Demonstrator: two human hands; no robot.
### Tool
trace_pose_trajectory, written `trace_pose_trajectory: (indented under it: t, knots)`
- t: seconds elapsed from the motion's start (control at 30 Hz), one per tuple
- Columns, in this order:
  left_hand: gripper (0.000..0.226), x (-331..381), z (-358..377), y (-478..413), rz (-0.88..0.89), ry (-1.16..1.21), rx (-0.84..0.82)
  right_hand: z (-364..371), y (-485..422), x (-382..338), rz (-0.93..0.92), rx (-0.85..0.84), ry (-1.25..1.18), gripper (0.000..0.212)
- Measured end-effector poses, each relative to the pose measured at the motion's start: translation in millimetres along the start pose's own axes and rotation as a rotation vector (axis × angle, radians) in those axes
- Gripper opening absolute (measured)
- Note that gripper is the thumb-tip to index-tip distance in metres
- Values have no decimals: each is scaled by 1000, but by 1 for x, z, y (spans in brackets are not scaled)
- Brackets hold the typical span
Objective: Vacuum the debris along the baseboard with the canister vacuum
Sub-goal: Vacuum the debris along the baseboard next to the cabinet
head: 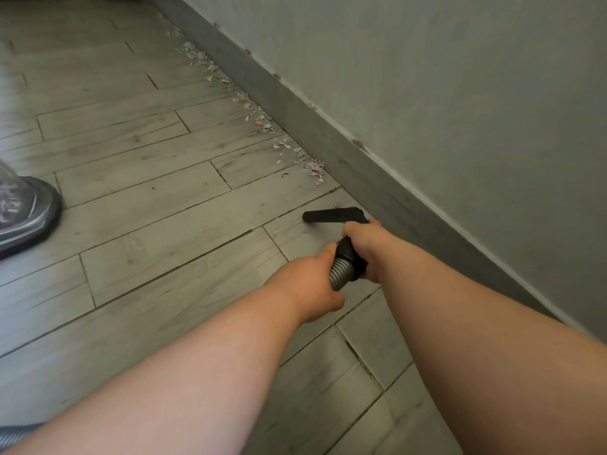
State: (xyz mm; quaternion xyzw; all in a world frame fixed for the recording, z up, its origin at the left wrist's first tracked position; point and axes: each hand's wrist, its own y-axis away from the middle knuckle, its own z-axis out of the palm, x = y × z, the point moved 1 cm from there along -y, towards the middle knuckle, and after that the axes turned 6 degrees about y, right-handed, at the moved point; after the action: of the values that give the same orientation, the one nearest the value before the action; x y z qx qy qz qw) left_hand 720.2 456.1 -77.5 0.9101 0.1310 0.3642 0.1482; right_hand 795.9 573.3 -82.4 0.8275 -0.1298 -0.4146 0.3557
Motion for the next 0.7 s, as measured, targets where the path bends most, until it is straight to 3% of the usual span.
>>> trace_pose_trajectory:
  t: [0.27,0.7]
  knots:
    - [90,5,15,-4,35,-67,-91,-11,4,18,60,178,-65,71]
    - [89,0,17,-25,-38,-69,-100,-7,-12,15,49,214,-143,74]
